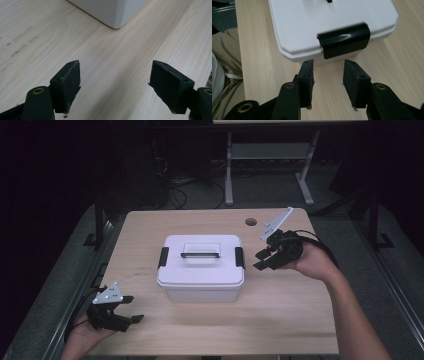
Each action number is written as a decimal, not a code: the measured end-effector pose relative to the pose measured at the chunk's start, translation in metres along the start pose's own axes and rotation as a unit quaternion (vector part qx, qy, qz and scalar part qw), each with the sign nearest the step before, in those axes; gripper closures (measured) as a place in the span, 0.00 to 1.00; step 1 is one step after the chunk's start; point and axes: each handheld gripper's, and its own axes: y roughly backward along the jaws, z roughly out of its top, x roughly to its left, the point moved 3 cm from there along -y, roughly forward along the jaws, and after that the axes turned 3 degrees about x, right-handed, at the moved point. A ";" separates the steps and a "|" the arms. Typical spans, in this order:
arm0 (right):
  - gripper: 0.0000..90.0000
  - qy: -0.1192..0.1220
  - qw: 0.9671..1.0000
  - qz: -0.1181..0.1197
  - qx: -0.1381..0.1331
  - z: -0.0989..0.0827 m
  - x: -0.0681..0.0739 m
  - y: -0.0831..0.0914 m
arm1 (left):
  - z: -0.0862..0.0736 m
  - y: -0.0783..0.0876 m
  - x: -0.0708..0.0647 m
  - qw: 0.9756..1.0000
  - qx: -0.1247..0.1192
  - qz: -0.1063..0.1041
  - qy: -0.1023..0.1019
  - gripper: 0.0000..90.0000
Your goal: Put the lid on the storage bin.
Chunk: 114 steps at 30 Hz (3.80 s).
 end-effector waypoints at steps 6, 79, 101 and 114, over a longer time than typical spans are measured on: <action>0.66 -0.007 1.000 -0.002 -0.001 -0.008 0.000 0.001 | 0.000 0.000 0.000 1.000 0.001 0.001 0.001 0.27; 0.46 -0.086 0.996 -0.024 -0.019 -0.105 0.012 -0.006 | 0.001 -0.002 -0.002 1.000 0.005 0.004 -0.001 0.27; 0.45 -0.103 0.994 -0.020 -0.017 -0.135 0.020 -0.018 | 0.001 -0.001 -0.003 1.000 0.006 0.005 -0.002 0.27; 0.44 -0.114 0.993 -0.017 -0.016 -0.147 0.024 -0.025 | 0.000 0.000 -0.002 1.000 0.004 0.005 -0.001 0.27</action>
